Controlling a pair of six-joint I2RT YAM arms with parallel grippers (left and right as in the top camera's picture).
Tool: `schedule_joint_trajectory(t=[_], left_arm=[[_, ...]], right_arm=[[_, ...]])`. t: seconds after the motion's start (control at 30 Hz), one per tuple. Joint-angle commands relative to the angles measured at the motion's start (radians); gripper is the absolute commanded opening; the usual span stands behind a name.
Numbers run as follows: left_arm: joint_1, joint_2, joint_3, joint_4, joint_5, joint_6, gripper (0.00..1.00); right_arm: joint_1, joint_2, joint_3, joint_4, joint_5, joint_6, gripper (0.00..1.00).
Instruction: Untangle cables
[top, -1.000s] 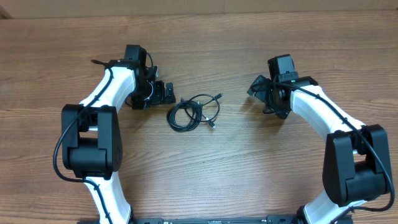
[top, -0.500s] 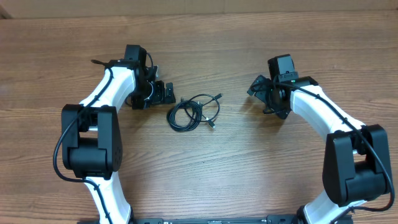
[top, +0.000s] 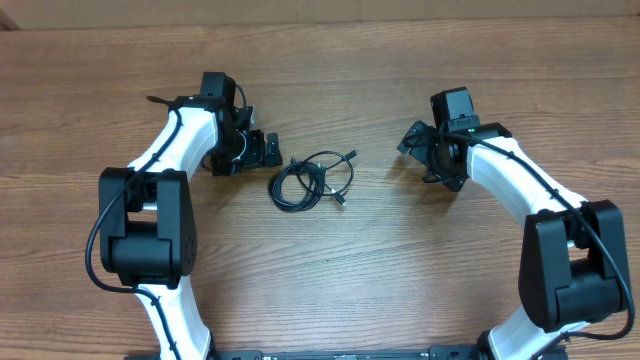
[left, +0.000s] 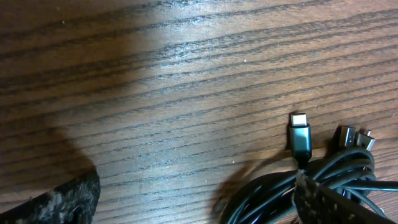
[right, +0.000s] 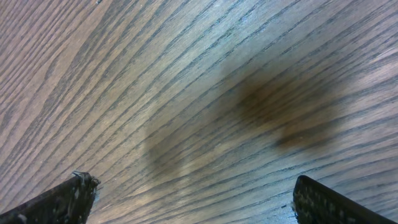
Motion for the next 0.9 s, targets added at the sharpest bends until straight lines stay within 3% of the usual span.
schedule_joint_trajectory(t=[0.0, 0.43, 0.77, 0.83, 0.87], left_arm=[[-0.007, 0.008, -0.003, 0.0, -0.007, -0.009, 1.0], [-0.007, 0.008, -0.002, 0.035, -0.005, -0.009, 1.0], [0.067, 0.004, 0.054, -0.034, 0.222, 0.001, 1.0], [0.08, 0.004, 0.054, -0.067, 0.238, 0.002, 0.57], [0.084, 0.004, 0.054, -0.089, 0.223, 0.002, 0.42]], right_arm=[[-0.001, -0.003, 0.006, 0.006, 0.009, -0.003, 1.0], [-0.001, -0.003, 0.006, 0.005, 0.009, -0.003, 1.0], [-0.001, -0.003, 0.006, 0.003, 0.009, -0.003, 1.0], [-0.001, -0.003, 0.006, 0.007, 0.009, -0.003, 1.0], [-0.001, -0.003, 0.006, 0.007, 0.009, -0.002, 1.0]])
